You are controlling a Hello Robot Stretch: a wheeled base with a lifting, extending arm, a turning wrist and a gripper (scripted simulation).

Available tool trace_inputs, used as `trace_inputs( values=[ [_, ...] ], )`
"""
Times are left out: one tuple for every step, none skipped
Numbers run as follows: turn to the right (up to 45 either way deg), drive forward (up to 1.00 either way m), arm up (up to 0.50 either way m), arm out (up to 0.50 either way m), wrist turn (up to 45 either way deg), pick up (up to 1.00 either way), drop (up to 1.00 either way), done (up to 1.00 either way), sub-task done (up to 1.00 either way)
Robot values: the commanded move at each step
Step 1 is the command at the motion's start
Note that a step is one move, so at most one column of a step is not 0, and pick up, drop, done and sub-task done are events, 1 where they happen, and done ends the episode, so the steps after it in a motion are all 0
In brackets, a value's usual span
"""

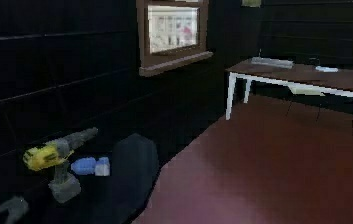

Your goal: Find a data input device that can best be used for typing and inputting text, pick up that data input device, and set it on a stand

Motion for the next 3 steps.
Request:
trace_inputs(
  values=[
    [-45.0, 0.00, 0.00, 0.00, 0.0, 0.00, 0.00, 0.00, 0.00],
    [-45.0, 0.00, 0.00, 0.00, 0.0, 0.00, 0.00, 0.00, 0.00],
    [-45.0, 0.00, 0.00, 0.00, 0.0, 0.00, 0.00, 0.00, 0.00]
  ],
)
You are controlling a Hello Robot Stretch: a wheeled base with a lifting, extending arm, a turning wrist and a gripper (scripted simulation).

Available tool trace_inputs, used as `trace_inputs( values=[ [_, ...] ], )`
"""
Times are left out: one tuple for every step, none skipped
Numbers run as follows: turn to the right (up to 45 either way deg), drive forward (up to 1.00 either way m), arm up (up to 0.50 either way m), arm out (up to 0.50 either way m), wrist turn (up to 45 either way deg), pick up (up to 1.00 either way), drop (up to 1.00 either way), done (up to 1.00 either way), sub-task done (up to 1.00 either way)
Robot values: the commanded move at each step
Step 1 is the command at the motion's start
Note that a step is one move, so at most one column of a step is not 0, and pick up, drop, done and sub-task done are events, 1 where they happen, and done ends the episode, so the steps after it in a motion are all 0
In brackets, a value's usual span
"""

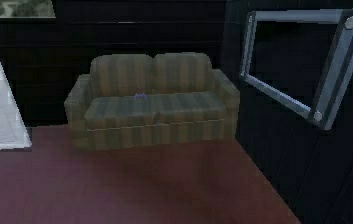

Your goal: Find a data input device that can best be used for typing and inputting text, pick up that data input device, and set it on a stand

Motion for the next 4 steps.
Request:
trace_inputs(
  values=[
    [-27.0, 0.00, 0.00, 0.00, 0.0, 0.00, 0.00, 0.00, 0.00],
    [45.0, 0.00, 0.00, 0.00, 0.0, 0.00, 0.00, 0.00, 0.00],
    [45.0, 0.00, 0.00, 0.00, 0.0, 0.00, 0.00, 0.00, 0.00],
    [45.0, 0.00, 0.00, 0.00, 0.0, 0.00, 0.00, 0.00, 0.00]
  ],
)
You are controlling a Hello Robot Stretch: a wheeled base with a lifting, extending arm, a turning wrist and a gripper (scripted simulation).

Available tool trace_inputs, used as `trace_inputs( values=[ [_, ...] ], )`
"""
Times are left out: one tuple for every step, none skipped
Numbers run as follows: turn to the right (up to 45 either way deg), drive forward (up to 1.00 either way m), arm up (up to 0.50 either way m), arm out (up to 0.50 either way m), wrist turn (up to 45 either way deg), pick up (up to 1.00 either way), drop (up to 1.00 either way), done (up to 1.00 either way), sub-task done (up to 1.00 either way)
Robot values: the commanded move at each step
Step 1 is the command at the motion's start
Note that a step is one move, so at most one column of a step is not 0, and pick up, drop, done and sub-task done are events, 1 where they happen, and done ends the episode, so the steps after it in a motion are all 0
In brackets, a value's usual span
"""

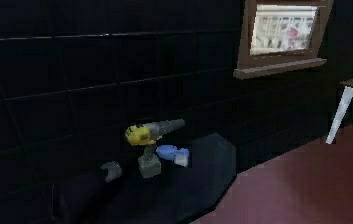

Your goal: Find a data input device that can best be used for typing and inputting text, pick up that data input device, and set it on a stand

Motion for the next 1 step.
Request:
trace_inputs(
  values=[
    [9.0, 0.00, 0.00, 0.00, 0.0, 0.00, 0.00, 0.00, 0.00]
  ],
)
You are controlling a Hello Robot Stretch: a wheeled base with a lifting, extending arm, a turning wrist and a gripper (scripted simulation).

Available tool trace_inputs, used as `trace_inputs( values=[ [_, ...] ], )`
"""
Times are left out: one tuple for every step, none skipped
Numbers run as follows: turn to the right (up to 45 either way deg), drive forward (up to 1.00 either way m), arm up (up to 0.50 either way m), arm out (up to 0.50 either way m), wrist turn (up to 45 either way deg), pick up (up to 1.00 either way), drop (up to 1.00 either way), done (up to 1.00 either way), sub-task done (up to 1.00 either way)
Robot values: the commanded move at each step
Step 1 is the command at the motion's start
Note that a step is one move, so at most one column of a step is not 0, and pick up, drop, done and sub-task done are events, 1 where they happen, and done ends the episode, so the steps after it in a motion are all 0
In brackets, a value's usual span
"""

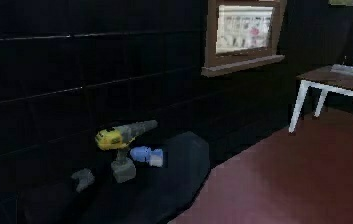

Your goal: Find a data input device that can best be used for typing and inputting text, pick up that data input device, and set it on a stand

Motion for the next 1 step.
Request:
trace_inputs(
  values=[
    [-45.0, 0.00, 0.00, 0.00, 0.0, 0.00, 0.00, 0.00, 0.00]
  ],
)
